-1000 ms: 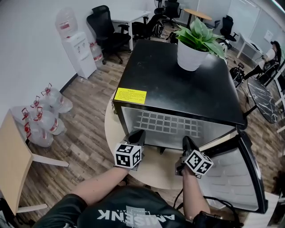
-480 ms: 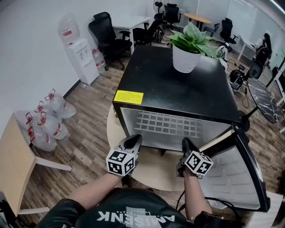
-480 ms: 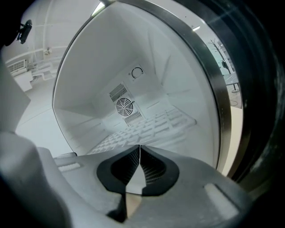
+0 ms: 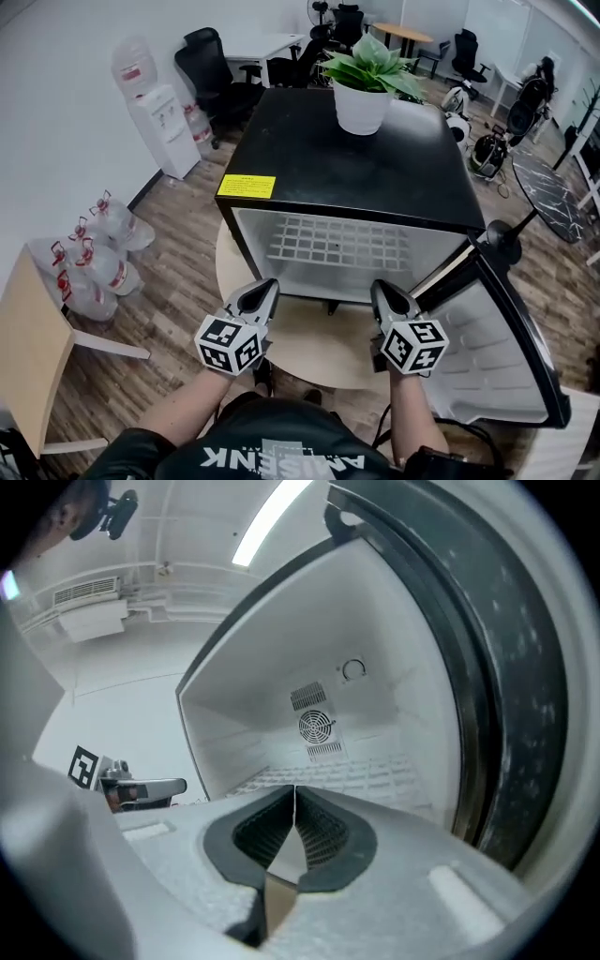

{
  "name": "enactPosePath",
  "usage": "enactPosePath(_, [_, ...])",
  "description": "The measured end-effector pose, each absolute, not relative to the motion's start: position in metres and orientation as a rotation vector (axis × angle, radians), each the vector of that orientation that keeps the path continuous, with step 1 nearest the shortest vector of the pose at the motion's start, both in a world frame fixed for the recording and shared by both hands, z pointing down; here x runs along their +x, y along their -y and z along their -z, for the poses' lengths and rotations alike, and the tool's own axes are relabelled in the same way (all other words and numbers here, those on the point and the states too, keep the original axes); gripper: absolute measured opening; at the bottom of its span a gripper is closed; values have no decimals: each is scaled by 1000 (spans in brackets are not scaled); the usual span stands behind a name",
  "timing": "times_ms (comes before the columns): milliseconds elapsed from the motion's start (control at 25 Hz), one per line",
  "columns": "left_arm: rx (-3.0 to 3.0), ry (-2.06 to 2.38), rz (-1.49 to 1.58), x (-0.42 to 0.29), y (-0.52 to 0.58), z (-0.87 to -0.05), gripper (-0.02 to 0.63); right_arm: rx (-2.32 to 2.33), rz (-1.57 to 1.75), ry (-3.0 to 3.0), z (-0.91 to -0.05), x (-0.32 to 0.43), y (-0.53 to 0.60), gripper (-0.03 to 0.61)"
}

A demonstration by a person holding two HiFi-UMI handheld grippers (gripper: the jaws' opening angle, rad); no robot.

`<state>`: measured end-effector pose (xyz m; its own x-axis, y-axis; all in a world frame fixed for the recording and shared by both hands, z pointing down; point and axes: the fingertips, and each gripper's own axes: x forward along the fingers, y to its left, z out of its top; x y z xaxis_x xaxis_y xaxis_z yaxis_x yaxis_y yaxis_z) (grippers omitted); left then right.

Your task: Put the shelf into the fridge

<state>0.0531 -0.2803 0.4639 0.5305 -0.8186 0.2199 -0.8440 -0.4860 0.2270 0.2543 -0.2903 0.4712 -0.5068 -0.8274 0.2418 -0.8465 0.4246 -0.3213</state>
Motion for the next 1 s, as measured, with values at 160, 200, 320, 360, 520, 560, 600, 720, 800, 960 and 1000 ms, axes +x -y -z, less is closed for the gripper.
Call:
enactPosePath(160, [2500, 1446, -130, 44, 272, -444, 2, 1483, -553, 2663, -446, 250, 277, 11])
enactPosePath(200, [2501, 1456, -124, 41, 270, -439, 2, 1473, -541, 2671, -441, 249, 274, 11])
enactPosePath(320, [2518, 1467, -111, 34, 256, -427, 2, 1455, -516, 2696, -434, 244, 259, 11])
enactPosePath(360, [2529, 1467, -112, 32, 252, -425, 2, 1456, -506, 2707, -432, 242, 254, 11])
enactPosePath(520, [2570, 1462, -105, 23, 247, -406, 2, 1496, -467, 2720, -409, 237, 243, 11])
enactPosePath(560, [2586, 1463, -103, 20, 246, -400, 2, 1504, -455, 2721, -403, 234, 241, 11])
enactPosePath(600, [2602, 1464, -100, 16, 245, -395, 2, 1516, -444, 2716, -397, 231, 239, 11])
enactPosePath(720, [2647, 1467, -70, 2, 239, -382, 2, 1580, -428, 2686, -386, 224, 230, 11])
enactPosePath(800, [2675, 1468, -40, -12, 235, -371, 2, 1607, -415, 2680, -378, 215, 224, 11])
enactPosePath(960, [2642, 1439, 8, -45, 234, -356, 2, 1638, -384, 2667, -361, 192, 214, 11])
enactPosePath(1000, [2644, 1436, 12, -52, 234, -353, 2, 1648, -376, 2660, -358, 188, 212, 11])
